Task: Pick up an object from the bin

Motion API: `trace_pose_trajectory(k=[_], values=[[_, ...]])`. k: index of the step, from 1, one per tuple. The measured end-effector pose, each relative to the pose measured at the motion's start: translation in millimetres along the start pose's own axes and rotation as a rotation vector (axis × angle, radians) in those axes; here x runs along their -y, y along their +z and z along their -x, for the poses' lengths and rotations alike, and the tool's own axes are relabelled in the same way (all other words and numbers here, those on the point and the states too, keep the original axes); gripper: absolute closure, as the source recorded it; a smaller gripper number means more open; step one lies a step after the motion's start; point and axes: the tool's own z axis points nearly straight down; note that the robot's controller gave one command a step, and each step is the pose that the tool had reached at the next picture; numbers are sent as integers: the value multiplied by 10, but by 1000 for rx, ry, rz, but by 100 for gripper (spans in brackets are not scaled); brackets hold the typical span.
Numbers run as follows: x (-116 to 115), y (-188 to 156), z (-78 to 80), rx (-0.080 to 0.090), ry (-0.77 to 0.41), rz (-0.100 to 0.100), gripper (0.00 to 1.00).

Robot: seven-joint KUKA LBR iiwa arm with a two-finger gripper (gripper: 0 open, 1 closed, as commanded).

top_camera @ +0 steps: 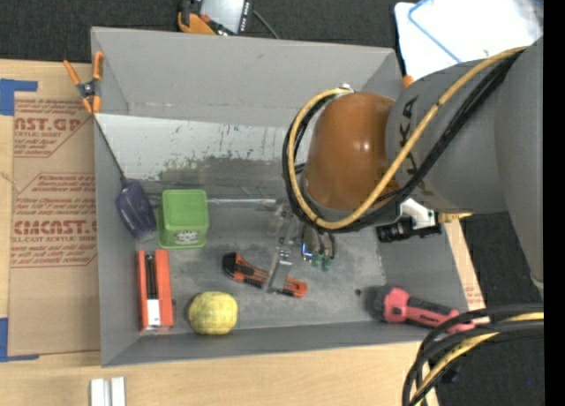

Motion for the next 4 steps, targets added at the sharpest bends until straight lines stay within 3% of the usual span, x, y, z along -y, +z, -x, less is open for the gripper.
trace_pose_trajectory(k=[1, 2, 3, 4], values=[[-83, 654, -368, -26, -141, -9, 0], [81, 929, -306, 2, 141, 0, 0], [-17, 917, -192, -17, 91, -7, 100], [-17, 917, -192, -17, 91, -7, 100]])
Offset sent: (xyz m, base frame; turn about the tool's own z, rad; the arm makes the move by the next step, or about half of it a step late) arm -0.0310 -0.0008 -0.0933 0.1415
